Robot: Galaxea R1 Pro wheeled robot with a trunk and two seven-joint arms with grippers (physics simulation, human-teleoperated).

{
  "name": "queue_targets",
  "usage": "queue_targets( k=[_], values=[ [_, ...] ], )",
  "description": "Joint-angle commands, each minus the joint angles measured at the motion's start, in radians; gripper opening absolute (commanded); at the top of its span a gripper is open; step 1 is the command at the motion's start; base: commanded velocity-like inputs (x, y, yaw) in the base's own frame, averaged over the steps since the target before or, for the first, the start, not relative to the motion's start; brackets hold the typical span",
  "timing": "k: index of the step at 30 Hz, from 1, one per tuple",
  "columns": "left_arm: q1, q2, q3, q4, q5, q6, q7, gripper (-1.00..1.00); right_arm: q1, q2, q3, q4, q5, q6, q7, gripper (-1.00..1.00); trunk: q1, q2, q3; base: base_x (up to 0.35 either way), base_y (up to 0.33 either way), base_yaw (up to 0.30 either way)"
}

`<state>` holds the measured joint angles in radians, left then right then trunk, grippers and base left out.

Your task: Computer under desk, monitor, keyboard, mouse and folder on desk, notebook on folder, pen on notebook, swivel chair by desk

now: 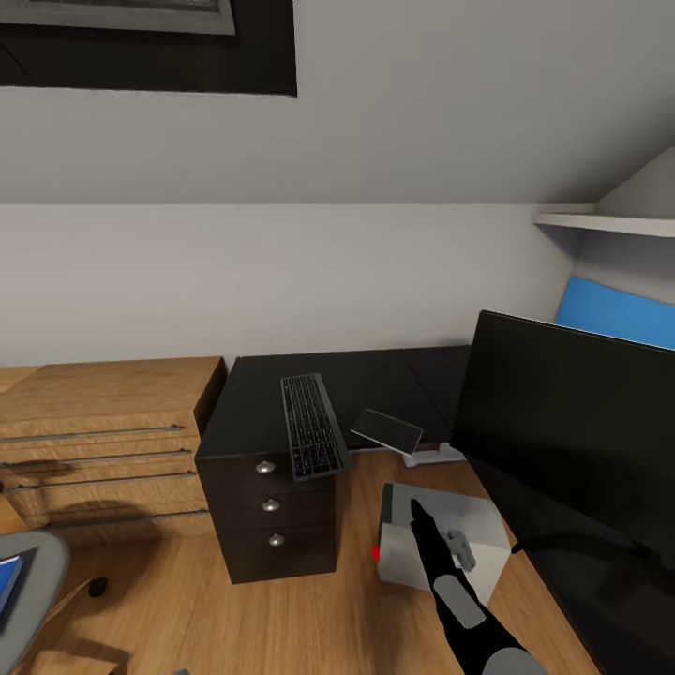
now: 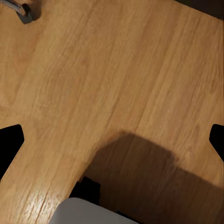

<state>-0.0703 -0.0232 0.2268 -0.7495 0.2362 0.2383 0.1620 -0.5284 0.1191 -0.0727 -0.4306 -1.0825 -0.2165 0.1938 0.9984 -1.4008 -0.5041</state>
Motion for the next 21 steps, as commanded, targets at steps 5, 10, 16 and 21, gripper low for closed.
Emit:
queue_targets(
  k=[5, 10, 16, 21],
  values=[
    [0.0, 0.0, 0.002, 0.011, 0.012, -0.012, 0.004, 1.0, -0.001, -0.018, -0.004, 0.105, 0.157, -0.027, 0.01, 1.0, -0.019, 0.035, 0.015, 0.0, 0.0, 0.0],
    [0.0, 0.001, 0.002, 0.018, 0.015, -0.011, 0.008, 1.0, -0.001, -0.025, -0.005, 0.216, 0.371, -0.106, 0.01, 1.0, -0.039, 0.07, 0.03, 0.0, 0.0, 0.0],
    [0.0, 0.005, 0.004, 0.082, 0.017, -0.011, 0.005, 1.0, -0.001, -0.032, -0.006, 0.35, 0.652, -0.231, 0.009, 1.0, -0.062, 0.112, 0.049, 0.0, 0.0, 0.0],
    [0.0, 0.027, 0.003, 0.166, 0.014, -0.026, 0.002, 1.0, 0.0, -0.034, -0.006, 0.423, 0.824, -0.32, 0.005, 1.0, -0.081, 0.147, 0.065, 0.0, 0.0, 0.0]
  ],
)
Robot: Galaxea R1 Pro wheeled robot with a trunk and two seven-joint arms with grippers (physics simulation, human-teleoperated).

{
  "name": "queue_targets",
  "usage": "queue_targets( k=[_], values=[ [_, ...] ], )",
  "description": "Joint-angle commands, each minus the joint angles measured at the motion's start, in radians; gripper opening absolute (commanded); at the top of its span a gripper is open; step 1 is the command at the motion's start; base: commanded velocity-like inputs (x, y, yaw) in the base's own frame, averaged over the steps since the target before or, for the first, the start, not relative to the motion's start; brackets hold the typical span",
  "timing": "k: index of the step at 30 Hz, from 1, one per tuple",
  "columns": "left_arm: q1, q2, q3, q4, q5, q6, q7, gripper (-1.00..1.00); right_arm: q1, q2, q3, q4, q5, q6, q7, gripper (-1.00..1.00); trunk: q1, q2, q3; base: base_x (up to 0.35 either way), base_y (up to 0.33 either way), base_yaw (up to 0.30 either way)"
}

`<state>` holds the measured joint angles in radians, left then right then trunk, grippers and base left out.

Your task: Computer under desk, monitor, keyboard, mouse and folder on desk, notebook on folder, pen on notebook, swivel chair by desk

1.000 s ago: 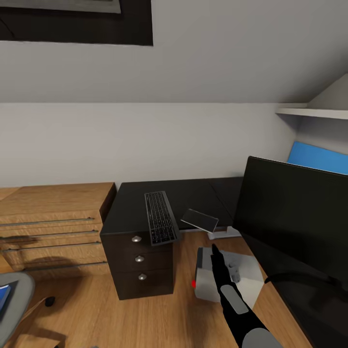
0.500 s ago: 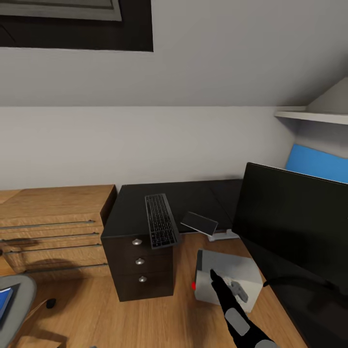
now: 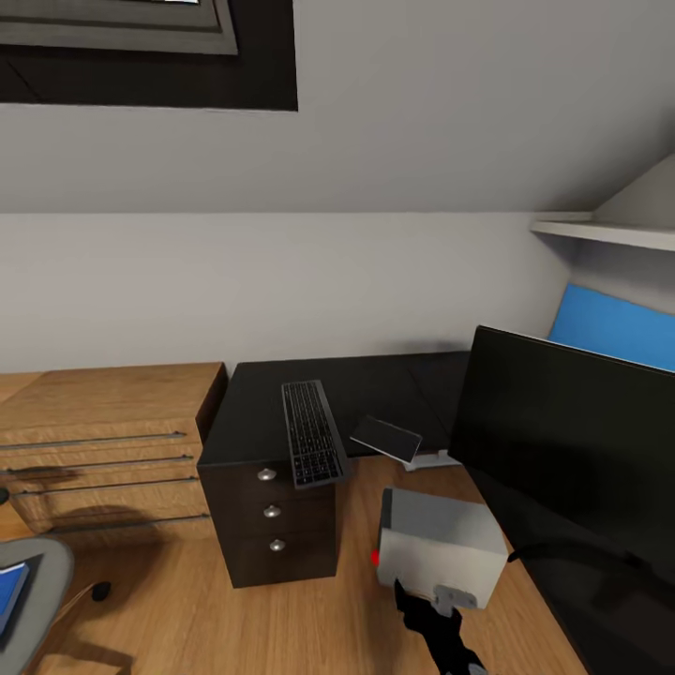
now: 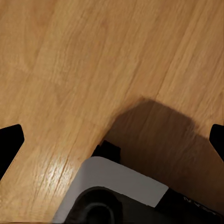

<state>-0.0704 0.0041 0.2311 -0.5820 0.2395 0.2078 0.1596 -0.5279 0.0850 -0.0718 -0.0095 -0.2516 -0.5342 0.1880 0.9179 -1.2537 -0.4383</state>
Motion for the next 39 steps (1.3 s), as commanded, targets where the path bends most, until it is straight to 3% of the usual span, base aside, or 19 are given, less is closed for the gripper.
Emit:
queue_targets(
  k=[1, 3, 4, 9, 10, 11, 15, 19, 23, 39],
  values=[
    [0.0, 0.004, -0.001, 0.006, 0.01, -0.001, 0.004, 1.0, 0.0, 0.0, -0.007, 0.007, 0.008, -0.01, 0.007, 1.0, -0.004, 0.007, 0.002, 0.0, 0.0, 0.0],
    [0.0, 0.01, 0.0, 0.025, 0.01, -0.041, 0.004, 1.0, 0.007, -0.001, -0.008, 0.019, 0.037, -0.023, -0.021, 1.0, -0.012, 0.021, 0.008, 0.0, 0.0, 0.0],
    [0.0, 0.014, 0.0, 0.068, 0.011, -0.163, 0.005, 1.0, 0.025, -0.002, -0.009, 0.028, 0.058, -0.031, -0.115, 1.0, -0.015, 0.028, 0.012, 0.0, 0.0, 0.0],
    [0.0, 0.011, 0.0, 0.146, 0.011, -0.343, 0.006, 1.0, 0.033, 0.004, -0.009, 0.031, 0.068, -0.034, -0.19, 1.0, -0.035, 0.063, 0.027, 0.0, 0.0, 0.0],
    [0.0, 0.007, -0.003, 0.18, 0.006, -0.42, 0.004, 1.0, 0.043, 0.006, -0.008, 0.031, 0.073, -0.036, -0.205, 1.0, -0.038, 0.07, 0.03, 0.0, 0.0, 0.0],
    [0.0, 0.006, -0.004, 0.186, -0.001, -0.434, 0.004, 1.0, 0.052, 0.006, -0.008, 0.031, 0.077, -0.037, -0.208, 1.0, -0.042, 0.077, 0.034, 0.0, 0.0, 0.0],
    [0.0, 0.005, -0.005, 0.194, -0.026, -0.452, 0.004, 1.0, 0.066, 0.006, -0.008, 0.03, 0.11, -0.039, -0.211, 1.0, -0.046, 0.084, 0.037, 0.0, 0.0, 0.0],
    [0.0, 0.004, -0.003, 0.197, -0.048, -0.467, 0.003, 1.0, 0.071, 0.006, -0.008, 0.031, 0.177, -0.039, -0.214, 1.0, -0.046, 0.084, 0.037, 0.0, 0.0, 0.0],
    [0.0, 0.005, -0.003, 0.198, -0.055, -0.485, 0.004, 1.0, 0.072, 0.013, -0.008, 0.032, 0.205, -0.039, -0.214, 1.0, -0.046, 0.084, 0.037, 0.0, 0.0, 0.0],
    [0.0, 0.007, -0.006, 0.2, -0.057, -0.486, 0.005, 1.0, 0.072, 0.022, -0.008, 0.031, 0.219, -0.038, -0.214, 1.0, -0.046, 0.084, 0.037, -0.253, 0.0, 0.0]
  ],
)
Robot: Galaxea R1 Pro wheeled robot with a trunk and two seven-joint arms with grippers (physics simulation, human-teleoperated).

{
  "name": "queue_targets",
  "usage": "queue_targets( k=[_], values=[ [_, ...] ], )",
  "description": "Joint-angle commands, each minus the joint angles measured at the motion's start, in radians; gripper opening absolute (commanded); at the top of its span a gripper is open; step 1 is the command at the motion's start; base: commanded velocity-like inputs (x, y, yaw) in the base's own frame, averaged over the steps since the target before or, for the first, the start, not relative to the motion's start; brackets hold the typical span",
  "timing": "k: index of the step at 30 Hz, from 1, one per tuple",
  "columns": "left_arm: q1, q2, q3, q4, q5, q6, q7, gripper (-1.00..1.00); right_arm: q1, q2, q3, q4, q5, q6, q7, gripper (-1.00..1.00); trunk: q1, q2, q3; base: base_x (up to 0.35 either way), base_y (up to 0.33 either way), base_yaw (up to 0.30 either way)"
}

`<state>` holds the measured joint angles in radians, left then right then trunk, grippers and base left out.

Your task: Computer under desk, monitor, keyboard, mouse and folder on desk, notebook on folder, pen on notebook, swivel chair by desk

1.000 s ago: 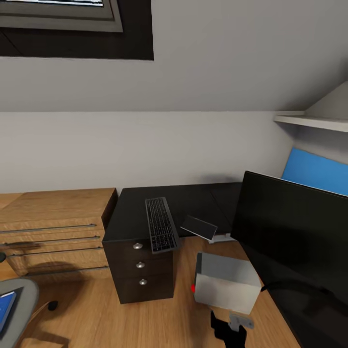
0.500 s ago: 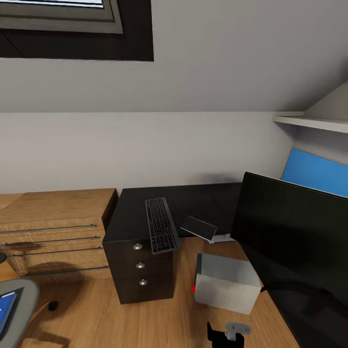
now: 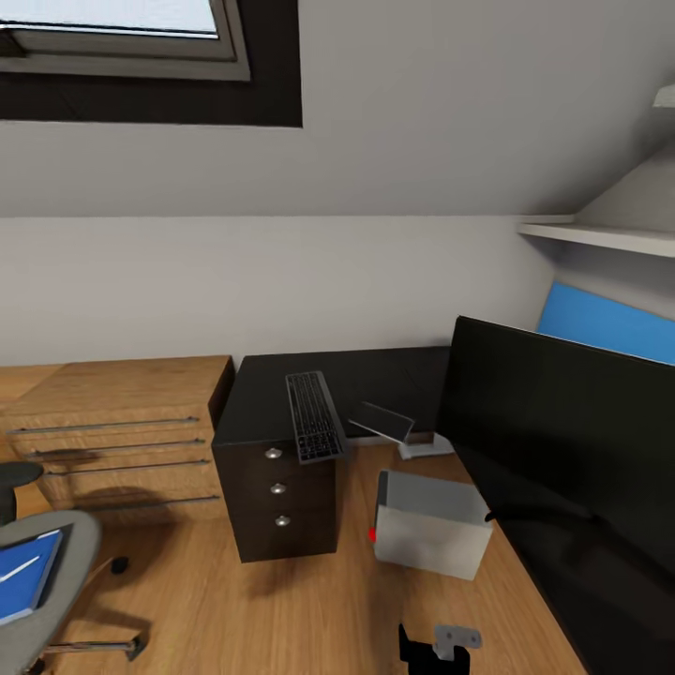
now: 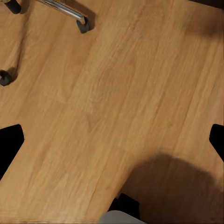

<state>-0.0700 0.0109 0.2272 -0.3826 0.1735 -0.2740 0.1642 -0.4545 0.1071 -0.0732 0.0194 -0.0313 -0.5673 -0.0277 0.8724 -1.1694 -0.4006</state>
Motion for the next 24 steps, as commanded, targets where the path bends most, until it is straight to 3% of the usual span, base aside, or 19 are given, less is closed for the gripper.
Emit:
queue_targets(
  k=[1, 24],
  values=[
    [-0.001, 0.0, -0.002, 0.001, 0.009, -0.004, 0.0, 1.0, -0.001, 0.0, -0.007, 0.002, -0.001, -0.005, 0.002, 1.0, -0.001, -0.001, -0.001, -0.336, 0.0, 0.0],
    [-0.001, 0.0, -0.002, 0.001, 0.009, -0.003, 0.002, 1.0, -0.001, -0.001, -0.007, 0.002, -0.001, -0.005, 0.002, 1.0, -0.001, -0.001, -0.001, -0.337, 0.0, 0.0]
  ],
)
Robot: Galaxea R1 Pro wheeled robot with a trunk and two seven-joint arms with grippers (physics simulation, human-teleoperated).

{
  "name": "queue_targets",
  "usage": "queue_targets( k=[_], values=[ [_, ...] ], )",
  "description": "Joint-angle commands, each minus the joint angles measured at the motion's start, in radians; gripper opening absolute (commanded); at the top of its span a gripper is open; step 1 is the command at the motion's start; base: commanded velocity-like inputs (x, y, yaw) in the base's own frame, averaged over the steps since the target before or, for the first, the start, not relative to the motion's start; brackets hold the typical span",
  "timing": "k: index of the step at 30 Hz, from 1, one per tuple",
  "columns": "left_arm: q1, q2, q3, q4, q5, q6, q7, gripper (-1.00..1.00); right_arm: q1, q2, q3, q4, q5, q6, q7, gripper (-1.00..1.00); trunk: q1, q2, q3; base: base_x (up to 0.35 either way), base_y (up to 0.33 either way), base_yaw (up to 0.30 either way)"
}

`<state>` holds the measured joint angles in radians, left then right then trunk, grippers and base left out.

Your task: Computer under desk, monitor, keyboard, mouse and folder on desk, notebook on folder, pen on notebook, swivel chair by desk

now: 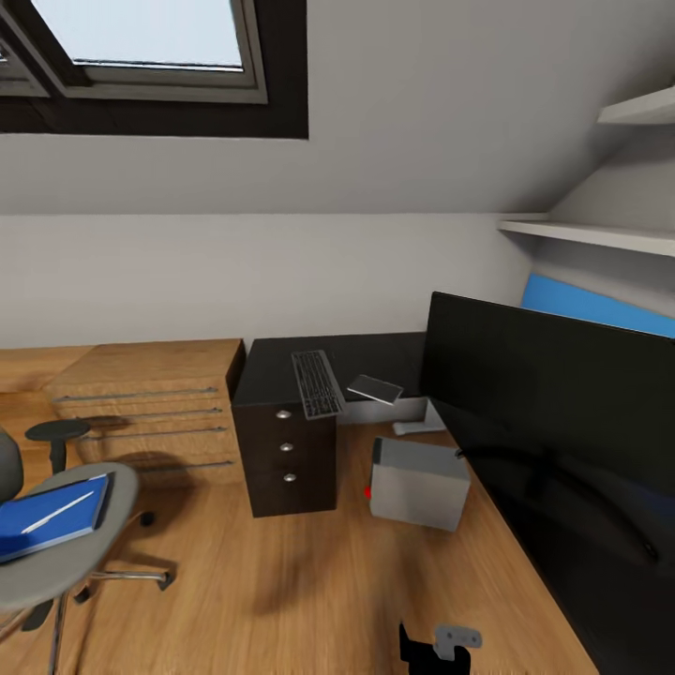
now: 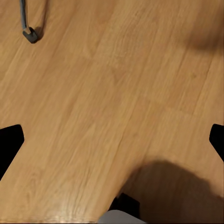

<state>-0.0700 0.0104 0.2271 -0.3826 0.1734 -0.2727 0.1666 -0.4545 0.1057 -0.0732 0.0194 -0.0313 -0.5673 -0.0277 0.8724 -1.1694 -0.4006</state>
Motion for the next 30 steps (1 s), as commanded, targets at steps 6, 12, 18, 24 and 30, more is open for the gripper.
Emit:
queue_targets(
  k=[6, 12, 18, 24, 30],
  values=[
    [-0.001, 0.0, -0.002, 0.001, 0.009, -0.003, 0.0, 1.0, -0.001, 0.0, -0.007, 0.002, 0.004, -0.004, 0.002, 1.0, -0.001, -0.001, -0.001, -0.337, 0.0, 0.0],
    [-0.001, 0.0, -0.001, 0.001, 0.009, -0.003, 0.001, 1.0, -0.001, 0.001, -0.007, 0.002, 0.048, -0.003, 0.0, 1.0, -0.001, -0.001, -0.001, -0.337, 0.0, 0.0],
    [-0.001, 0.001, 0.0, 0.001, 0.009, -0.008, 0.0, 1.0, -0.001, 0.002, -0.007, 0.002, 0.072, -0.003, -0.003, 1.0, -0.001, -0.001, -0.001, -0.336, 0.0, 0.0],
    [-0.001, 0.001, 0.001, 0.001, 0.01, -0.011, -0.001, 1.0, -0.001, 0.001, -0.007, 0.002, 0.076, -0.002, -0.004, 1.0, -0.001, -0.001, -0.001, -0.336, -0.003, 0.0],
    [-0.001, 0.001, 0.0, 0.001, 0.01, -0.006, -0.001, 1.0, -0.001, 0.001, -0.007, 0.002, 0.077, -0.002, -0.004, 1.0, -0.001, -0.001, -0.001, -0.336, -0.063, 0.0]
  ],
)
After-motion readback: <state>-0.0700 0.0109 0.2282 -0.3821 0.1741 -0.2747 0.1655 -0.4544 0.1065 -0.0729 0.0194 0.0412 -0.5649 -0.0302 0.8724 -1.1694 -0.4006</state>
